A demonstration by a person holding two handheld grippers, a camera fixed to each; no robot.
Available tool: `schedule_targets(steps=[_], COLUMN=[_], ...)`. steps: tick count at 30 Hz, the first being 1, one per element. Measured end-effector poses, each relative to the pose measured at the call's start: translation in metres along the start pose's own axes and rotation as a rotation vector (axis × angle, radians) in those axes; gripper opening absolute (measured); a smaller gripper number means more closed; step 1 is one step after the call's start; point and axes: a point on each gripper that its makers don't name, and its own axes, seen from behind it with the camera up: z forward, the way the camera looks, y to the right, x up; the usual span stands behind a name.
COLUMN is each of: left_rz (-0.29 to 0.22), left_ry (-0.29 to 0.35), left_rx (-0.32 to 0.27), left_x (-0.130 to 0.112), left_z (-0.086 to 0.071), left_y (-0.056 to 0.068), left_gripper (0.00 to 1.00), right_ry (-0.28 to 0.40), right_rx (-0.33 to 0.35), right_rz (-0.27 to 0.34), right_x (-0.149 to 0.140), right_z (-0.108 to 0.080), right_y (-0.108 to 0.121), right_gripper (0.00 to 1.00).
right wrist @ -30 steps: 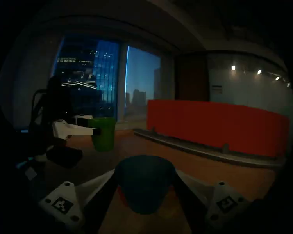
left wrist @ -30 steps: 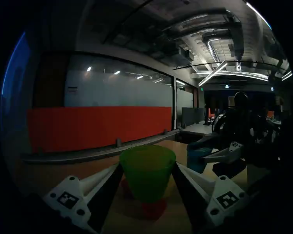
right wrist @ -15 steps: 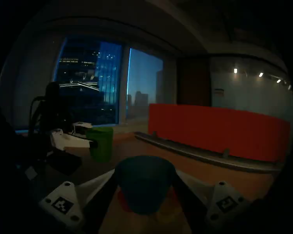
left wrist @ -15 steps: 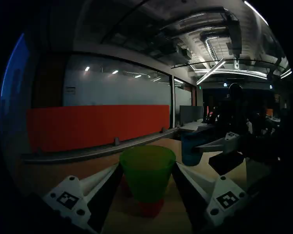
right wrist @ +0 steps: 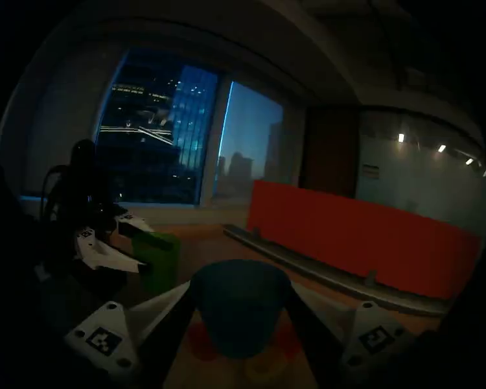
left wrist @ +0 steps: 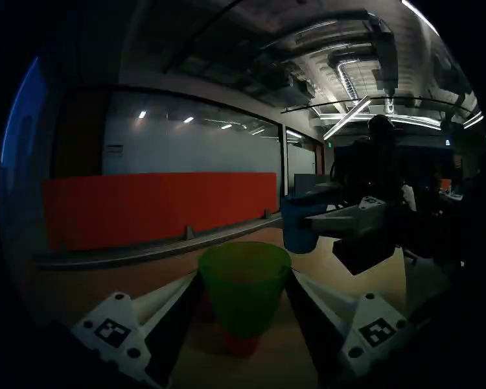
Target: Pour water
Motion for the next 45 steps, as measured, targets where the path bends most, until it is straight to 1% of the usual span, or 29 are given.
schedule_targets(steps=[11, 23, 34, 45], left_rz=[0.004, 0.010, 0.016, 0.024], left_ry=[-0.006, -0.012, -0.008, -0.011], left_rx=[-0.009, -0.015, -0.018, -0.026], left_x=[-0.010, -0.014, -0.009, -0.006], left_z=[-0.004, -0.002, 0.004, 0.010], left_y=[0.012, 0.016, 0.014, 0.013], left_gripper=[0.86, 0.86, 0.86, 0.85], right_ry=[0.004, 0.002, 0.013, 0.010], right_rx=[0.022, 0.044, 0.059, 0.060], right_rz=[-0.135, -0.288, -0.421, -0.579], right_x=[0.023, 0.042, 0.059, 0.073], right_z=[0.015, 0.033, 0.052, 0.072], right_y=[0.003, 0.001, 0.000, 0.005], right_gripper=[1.00, 1.00, 1.00, 1.00])
